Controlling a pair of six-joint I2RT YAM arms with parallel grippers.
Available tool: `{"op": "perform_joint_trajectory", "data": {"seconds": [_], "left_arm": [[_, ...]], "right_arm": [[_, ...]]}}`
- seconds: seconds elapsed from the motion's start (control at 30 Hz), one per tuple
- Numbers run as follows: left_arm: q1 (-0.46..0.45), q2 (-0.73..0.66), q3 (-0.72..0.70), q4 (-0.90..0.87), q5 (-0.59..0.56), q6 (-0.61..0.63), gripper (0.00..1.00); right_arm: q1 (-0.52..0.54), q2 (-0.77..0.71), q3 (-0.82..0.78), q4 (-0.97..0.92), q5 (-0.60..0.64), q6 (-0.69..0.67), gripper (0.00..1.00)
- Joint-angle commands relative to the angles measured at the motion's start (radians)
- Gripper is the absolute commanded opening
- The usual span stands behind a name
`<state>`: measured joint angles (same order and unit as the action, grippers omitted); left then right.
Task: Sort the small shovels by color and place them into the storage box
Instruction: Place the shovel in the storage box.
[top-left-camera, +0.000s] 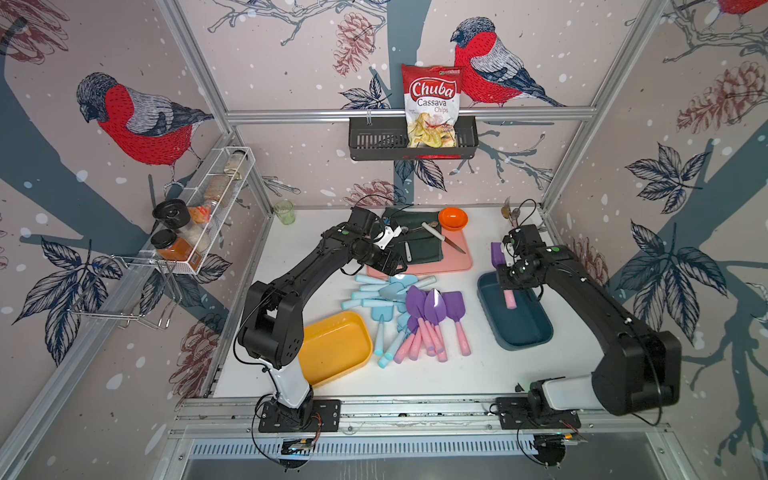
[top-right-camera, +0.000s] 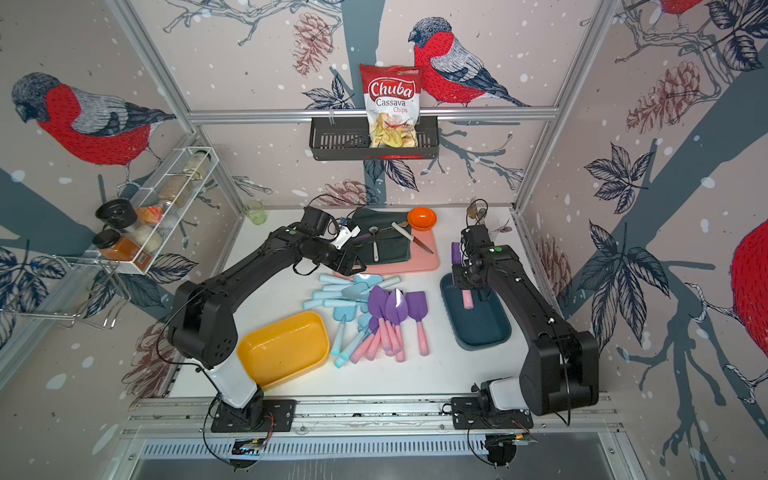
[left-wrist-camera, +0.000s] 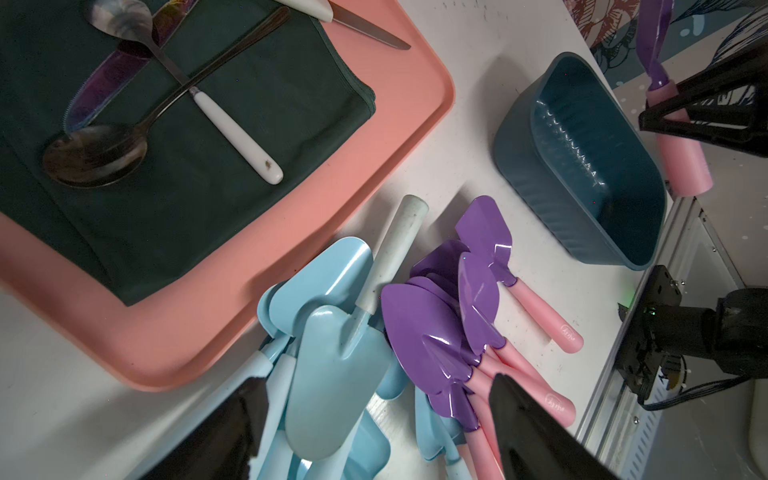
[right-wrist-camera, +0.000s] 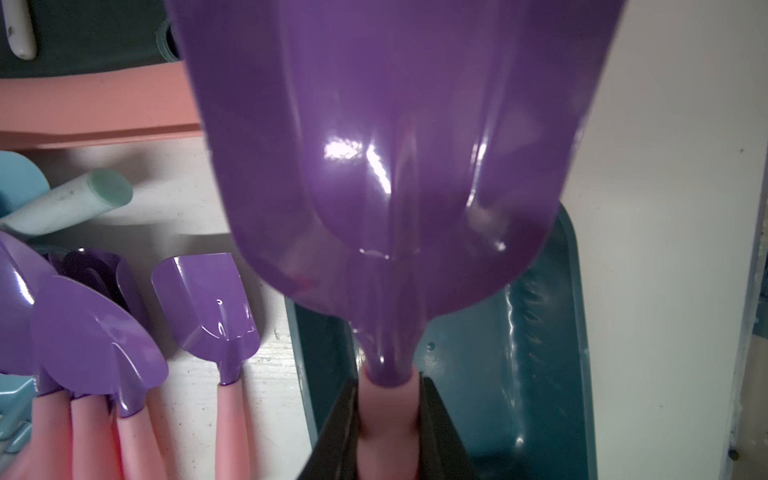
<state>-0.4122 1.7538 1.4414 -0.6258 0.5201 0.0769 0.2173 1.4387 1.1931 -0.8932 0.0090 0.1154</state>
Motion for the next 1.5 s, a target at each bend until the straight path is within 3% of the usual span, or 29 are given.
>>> {"op": "perform_joint_trajectory", "data": {"seconds": [0.0, 0.23, 0.67, 1.03, 1.2, 1.47], "left_arm": [[0.004, 0.007, 0.004, 0.015, -0.017, 0.004, 0.88], [0.004, 0.009, 0.004, 0.013, -0.036, 0.011, 0.88], [0.004, 0.014, -0.006, 0.014, -0.033, 0.006, 0.88], [0.004, -0.01, -0.035, 0.026, -0.048, 0.012, 0.88], [0.004, -0.017, -0.038, 0.027, -0.053, 0.012, 0.88], [0.004, -0.013, -0.041, 0.031, -0.054, 0.014, 0.88]], "right_arm": [[-0.001, 0.053, 0.09, -0.138, -0.043, 0.089, 0.0], [0.025, 0.168, 0.063, -0.428, 0.059, 0.246, 0.0], [0.061, 0.246, 0.008, -0.295, 0.037, 0.195, 0.0], [0.218, 0.371, 0.052, -0.127, 0.04, 0.153, 0.0], [0.209, 0.386, 0.083, -0.092, 0.071, 0.169, 0.0], [0.196, 0.361, 0.012, -0.002, 0.018, 0.141, 0.05]]}}
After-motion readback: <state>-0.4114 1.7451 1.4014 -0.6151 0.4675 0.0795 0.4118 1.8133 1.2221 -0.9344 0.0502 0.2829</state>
